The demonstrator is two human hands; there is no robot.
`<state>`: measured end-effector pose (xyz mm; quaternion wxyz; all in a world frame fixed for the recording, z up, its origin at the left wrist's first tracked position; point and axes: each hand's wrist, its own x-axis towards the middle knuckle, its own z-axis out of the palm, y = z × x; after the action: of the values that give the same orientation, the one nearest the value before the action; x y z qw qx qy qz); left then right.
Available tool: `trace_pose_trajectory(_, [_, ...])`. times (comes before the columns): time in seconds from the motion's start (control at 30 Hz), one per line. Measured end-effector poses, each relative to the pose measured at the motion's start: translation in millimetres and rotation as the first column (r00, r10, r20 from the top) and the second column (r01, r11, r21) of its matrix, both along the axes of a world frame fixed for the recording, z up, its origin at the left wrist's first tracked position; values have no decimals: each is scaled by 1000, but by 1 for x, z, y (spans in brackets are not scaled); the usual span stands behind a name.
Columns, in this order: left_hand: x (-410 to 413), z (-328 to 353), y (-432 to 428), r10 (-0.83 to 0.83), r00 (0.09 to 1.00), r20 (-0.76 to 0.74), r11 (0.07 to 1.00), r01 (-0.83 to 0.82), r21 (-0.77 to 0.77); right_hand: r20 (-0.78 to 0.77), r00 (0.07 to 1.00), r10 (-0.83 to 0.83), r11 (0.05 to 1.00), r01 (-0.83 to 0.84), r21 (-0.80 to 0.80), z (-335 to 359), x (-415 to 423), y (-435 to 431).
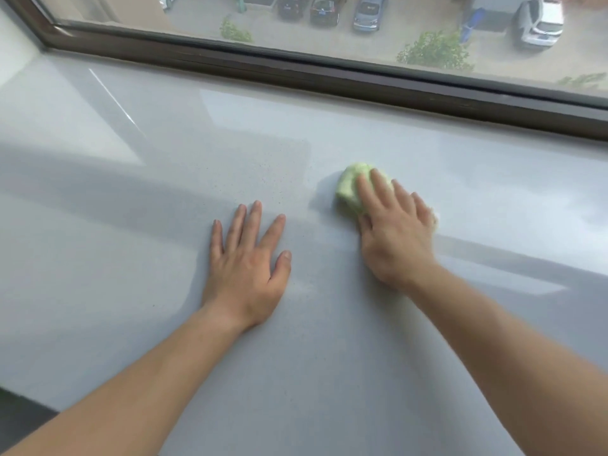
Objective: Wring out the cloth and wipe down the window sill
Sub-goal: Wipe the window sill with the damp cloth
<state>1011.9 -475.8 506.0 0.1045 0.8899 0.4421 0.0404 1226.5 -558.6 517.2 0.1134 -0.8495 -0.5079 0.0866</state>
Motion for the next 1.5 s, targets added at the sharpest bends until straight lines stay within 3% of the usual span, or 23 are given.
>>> trace_pose_trajectory(0.1, [1, 1, 0, -2, 1000, 15, 1000, 2, -2, -13, 978, 206, 978, -207, -29, 3, -47, -55])
trace_pose_trajectory(0.17, [0, 1, 0, -7, 1000, 30, 1000, 8, -10, -28, 966, 259, 965, -260, -37, 5, -44, -72])
trace_pose_trajectory(0.37, [-2, 3, -2, -52, 985, 164, 998, 58, -27, -51, 990, -134, 991, 133, -22, 3, -47, -67])
trace_pose_trajectory(0.53, [-15, 8, -9, -147, 981, 128, 988, 151, -22, 9, 986, 167, 986, -167, -18, 3, -134, -131])
trace_pose_trajectory(0.63, [-44, 7, -37, -176, 969, 175, 980, 189, -63, 27, 964, 265, 963, -262, -65, 1, -130, -153])
trace_pose_trajectory(0.77, [-76, 5, -50, -222, 949, 225, 956, 258, -142, -22, 994, -109, 994, 108, -34, 3, -128, -136])
trace_pose_trajectory(0.83, [-77, 8, -45, -177, 947, 270, 947, 238, -214, -25, 980, -198, 980, 198, -6, 5, -160, -136])
trace_pose_trajectory(0.97, [-75, 11, -51, -233, 959, 160, 950, 259, -174, 12, 993, 116, 993, -116, -19, 4, -225, -179])
trace_pose_trajectory(1.07, [-77, 11, -53, -261, 962, 79, 952, 271, -145, 23, 965, 261, 963, -258, -73, 5, -209, -195])
trace_pose_trajectory(1.13, [-76, 10, -53, -266, 963, 39, 953, 269, -135, 43, 989, 140, 986, -135, -94, 4, -182, -193])
trace_pose_trajectory(1.23, [-76, 9, -55, -273, 962, 11, 956, 272, -109, 7, 979, -203, 978, 204, -47, 8, -173, -186])
trace_pose_trajectory(1.27, [-76, 8, -57, -267, 964, 13, 959, 267, -98, 14, 974, -225, 974, 225, -32, 8, -184, -187])
trace_pose_trajectory(1.43, [-64, 12, -61, -188, 981, 39, 975, 191, -117, 16, 977, 211, 975, -210, -69, 7, -211, -228])
trace_pose_trajectory(1.5, [-57, 15, -66, -186, 980, 72, 975, 193, -108, 22, 970, 244, 966, -240, -100, 7, -179, -229])
